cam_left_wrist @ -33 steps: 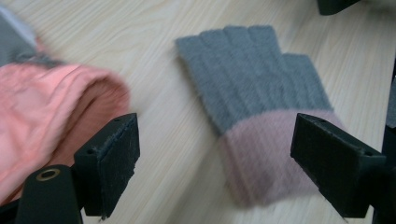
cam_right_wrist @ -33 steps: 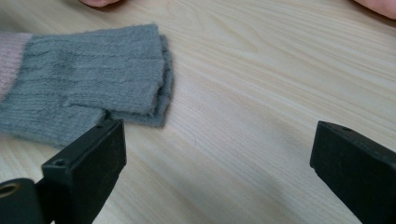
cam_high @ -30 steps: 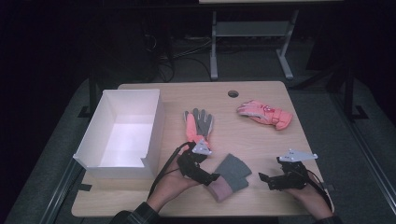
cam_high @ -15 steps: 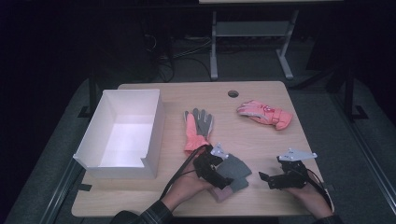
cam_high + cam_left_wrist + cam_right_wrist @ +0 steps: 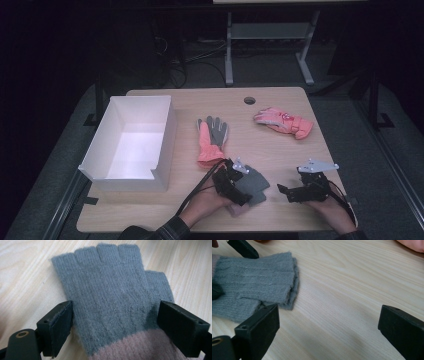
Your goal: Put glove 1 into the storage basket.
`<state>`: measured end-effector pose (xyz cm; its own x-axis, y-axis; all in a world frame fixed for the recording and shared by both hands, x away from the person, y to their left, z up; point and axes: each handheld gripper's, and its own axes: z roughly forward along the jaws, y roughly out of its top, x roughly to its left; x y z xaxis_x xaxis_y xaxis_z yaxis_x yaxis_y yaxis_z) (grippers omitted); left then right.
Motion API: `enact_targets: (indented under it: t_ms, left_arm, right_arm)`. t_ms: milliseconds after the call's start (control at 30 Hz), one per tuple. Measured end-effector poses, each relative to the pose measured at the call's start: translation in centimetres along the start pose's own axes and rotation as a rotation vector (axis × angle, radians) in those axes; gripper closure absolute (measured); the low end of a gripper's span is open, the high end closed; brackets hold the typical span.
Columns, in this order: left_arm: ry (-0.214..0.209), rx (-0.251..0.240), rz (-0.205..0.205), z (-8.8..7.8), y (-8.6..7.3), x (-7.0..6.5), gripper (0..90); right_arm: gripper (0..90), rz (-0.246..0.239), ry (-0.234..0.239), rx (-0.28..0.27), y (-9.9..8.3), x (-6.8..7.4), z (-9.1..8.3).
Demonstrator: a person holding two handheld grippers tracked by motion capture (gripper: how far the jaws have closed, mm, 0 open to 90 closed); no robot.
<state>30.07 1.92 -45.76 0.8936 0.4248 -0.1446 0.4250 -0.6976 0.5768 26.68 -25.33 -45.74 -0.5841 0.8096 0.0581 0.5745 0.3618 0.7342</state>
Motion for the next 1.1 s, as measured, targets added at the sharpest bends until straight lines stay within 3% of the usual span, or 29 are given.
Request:
enact_targets:
  t_ms: [267, 467, 567, 700, 800, 1100]
  left_arm:
    - [-0.013, 0.004, 0.002, 0.1, -0.1, -0.1, 15.1]
    - [-0.024, 0.009, 0.006, 0.0, 0.0, -0.4, 29.4]
    - [-0.054, 0.014, 0.023, -0.2, 0.1, -0.3, 37.8]
    - [-0.103, 0.016, -0.005, -0.2, 0.1, -0.2, 52.9]
    - [-0.122, 0.023, -0.018, -0.2, 0.2, 0.0, 58.3]
    - [-0.159, -0.004, -0.045, -0.9, 0.3, 0.4, 61.7]
  right_arm:
    - [3.3, 0.001, 0.0, 0.0, 0.0, 0.0, 0.0]
    - [3.3, -0.003, -0.001, 0.002, 0.0, 0.0, 0.1]
    - [3.3, -0.003, 0.0, 0.001, 0.0, 0.0, 0.1]
    - [3.4, -0.002, -0.001, 0.001, 0.0, 0.1, 0.2]
    - [3.8, -0.008, -0.004, 0.001, 0.0, 0.1, 0.2]
    - [5.1, 0.025, -0.013, -0.005, -0.2, 0.1, 0.5]
